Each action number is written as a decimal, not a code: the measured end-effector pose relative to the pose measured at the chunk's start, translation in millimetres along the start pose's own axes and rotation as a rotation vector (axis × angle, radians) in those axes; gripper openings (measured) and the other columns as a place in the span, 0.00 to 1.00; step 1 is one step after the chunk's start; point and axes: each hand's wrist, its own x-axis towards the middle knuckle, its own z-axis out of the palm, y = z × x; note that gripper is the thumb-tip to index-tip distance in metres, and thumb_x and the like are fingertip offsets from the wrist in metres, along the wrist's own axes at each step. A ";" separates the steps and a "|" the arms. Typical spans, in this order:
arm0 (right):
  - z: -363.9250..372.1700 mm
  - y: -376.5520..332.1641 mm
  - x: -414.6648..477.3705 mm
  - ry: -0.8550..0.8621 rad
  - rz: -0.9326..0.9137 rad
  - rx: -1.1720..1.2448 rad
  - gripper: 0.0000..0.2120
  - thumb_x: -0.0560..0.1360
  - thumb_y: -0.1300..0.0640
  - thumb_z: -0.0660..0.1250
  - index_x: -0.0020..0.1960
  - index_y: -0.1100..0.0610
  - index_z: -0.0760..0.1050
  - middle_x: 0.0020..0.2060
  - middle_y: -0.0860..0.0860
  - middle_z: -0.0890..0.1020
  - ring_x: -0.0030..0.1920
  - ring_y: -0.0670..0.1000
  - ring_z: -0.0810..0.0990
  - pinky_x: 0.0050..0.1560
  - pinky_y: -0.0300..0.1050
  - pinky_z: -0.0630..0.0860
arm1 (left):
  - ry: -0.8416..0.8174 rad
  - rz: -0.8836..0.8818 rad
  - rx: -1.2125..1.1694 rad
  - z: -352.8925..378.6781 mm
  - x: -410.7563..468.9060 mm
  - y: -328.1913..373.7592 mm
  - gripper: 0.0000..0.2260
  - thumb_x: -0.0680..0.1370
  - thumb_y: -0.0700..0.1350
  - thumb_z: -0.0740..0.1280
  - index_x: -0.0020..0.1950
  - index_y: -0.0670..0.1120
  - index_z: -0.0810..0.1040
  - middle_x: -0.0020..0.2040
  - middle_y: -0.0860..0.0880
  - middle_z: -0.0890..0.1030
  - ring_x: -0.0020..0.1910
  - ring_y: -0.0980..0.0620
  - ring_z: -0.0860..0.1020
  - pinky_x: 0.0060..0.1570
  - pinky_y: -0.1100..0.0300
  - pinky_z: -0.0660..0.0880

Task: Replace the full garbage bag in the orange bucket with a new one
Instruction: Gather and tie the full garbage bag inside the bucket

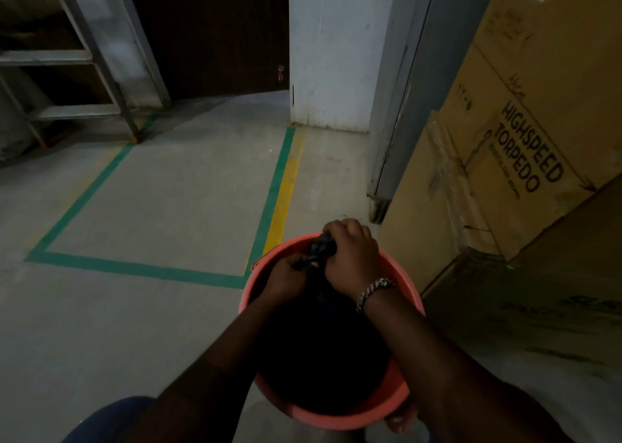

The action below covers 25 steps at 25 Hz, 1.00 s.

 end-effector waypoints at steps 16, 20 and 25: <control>50.9 9.0 -61.0 -0.150 0.206 0.353 0.05 0.69 0.59 0.69 0.45 0.53 0.78 0.41 0.50 0.81 0.41 0.51 0.80 0.41 0.41 0.72 | 0.210 -0.386 -0.266 43.2 -18.1 -28.8 0.13 0.78 0.45 0.71 0.35 0.46 0.74 0.31 0.50 0.75 0.32 0.54 0.72 0.23 0.71 0.65; 55.3 14.6 -71.2 -0.031 0.235 0.417 0.05 0.69 0.60 0.71 0.40 0.52 0.78 0.35 0.47 0.79 0.34 0.43 0.76 0.35 0.30 0.67 | 0.189 -0.242 -0.273 46.9 -23.5 -33.4 0.13 0.78 0.49 0.71 0.37 0.44 0.78 0.30 0.50 0.77 0.30 0.59 0.73 0.31 0.68 0.70; 65.1 35.3 -69.3 -0.116 0.284 0.669 0.14 0.68 0.68 0.69 0.40 0.47 0.78 0.36 0.45 0.82 0.37 0.38 0.79 0.45 0.42 0.77 | 0.183 -0.038 -0.104 45.4 -25.7 -44.4 0.12 0.76 0.56 0.71 0.50 0.49 0.84 0.43 0.54 0.87 0.45 0.59 0.83 0.49 0.61 0.78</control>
